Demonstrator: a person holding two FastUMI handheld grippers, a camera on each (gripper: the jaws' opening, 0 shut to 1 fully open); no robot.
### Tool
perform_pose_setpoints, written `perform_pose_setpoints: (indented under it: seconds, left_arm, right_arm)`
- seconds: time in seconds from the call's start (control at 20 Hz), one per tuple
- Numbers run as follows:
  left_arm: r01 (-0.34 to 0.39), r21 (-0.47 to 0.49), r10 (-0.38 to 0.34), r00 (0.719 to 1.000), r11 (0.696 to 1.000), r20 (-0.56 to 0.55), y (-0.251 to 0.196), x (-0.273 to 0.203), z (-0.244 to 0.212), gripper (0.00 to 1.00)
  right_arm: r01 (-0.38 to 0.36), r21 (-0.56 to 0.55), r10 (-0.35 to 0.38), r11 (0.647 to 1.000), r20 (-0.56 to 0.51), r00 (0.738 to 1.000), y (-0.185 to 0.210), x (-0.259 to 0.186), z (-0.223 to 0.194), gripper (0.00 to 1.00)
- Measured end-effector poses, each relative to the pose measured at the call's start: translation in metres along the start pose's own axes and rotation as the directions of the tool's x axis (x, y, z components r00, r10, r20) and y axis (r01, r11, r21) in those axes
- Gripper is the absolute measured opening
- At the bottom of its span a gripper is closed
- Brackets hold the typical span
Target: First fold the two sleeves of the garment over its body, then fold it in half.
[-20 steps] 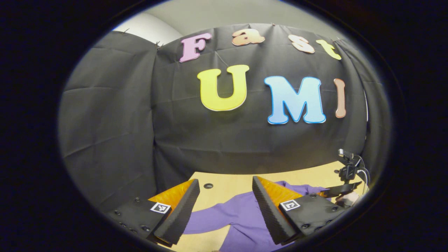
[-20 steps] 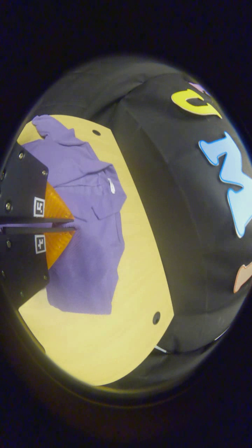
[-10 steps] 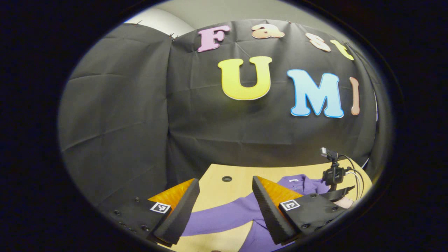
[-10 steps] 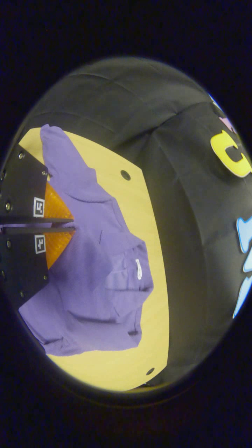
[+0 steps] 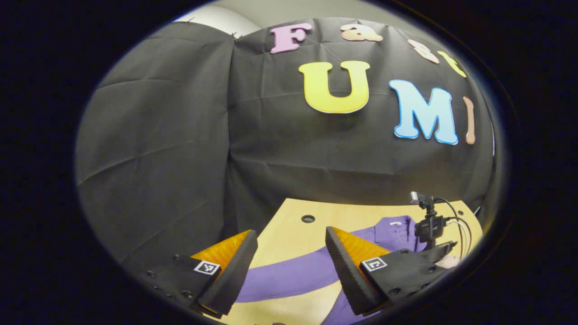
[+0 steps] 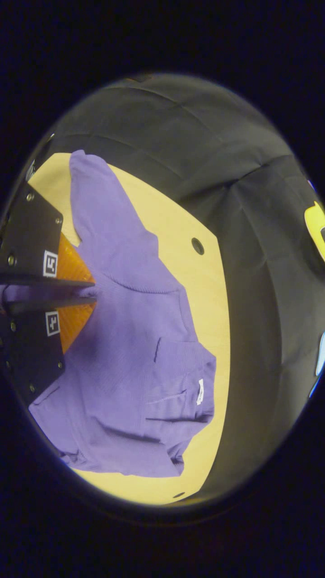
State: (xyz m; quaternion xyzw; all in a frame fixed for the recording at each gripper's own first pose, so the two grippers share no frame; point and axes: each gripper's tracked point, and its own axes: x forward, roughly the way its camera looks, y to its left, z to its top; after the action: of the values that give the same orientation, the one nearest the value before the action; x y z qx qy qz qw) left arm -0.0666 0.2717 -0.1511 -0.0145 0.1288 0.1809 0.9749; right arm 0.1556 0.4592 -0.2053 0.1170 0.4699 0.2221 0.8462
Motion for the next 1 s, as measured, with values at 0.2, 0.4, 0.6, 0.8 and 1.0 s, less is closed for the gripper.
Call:
perform_pose_setpoints:
  seconds: [0.2, 0.4, 0.6, 0.8, 1.0]
  left_arm:
    - [-0.013, -0.024, 0.012, 0.999, 1.0, -0.044, 0.008, 0.014, -0.025, 1.0]
    - [-0.041, -0.035, 0.037, 0.994, 0.999, -0.106, 0.017, 0.031, -0.066, 0.96]
    - [-0.086, -0.062, 0.072, 0.977, 0.994, -0.203, 0.03, 0.047, -0.119, 1.0]
    - [-0.15, -0.063, 0.124, 0.946, 0.987, -0.3, 0.053, 0.06, -0.178, 1.0]
    - [-0.198, -0.06, 0.163, 0.915, 0.978, -0.37, 0.075, 0.069, -0.225, 0.99]
  right_arm:
    - [0.013, -0.013, -0.012, 1.0, 0.038, 0.999, 0.002, -0.013, 0.011, 0.69]
    - [0.032, -0.044, -0.028, 0.999, 0.076, 0.997, -0.006, -0.032, 0.022, 0.69]
    - [0.065, -0.063, -0.058, 0.996, 0.105, 0.993, -0.025, -0.055, 0.029, 0.69]
    - [0.117, -0.032, -0.113, 0.993, 0.099, 0.989, -0.058, -0.076, 0.019, 0.69]
    - [0.169, -0.013, -0.167, 0.986, 0.079, 0.983, -0.089, -0.094, 0.005, 0.69]
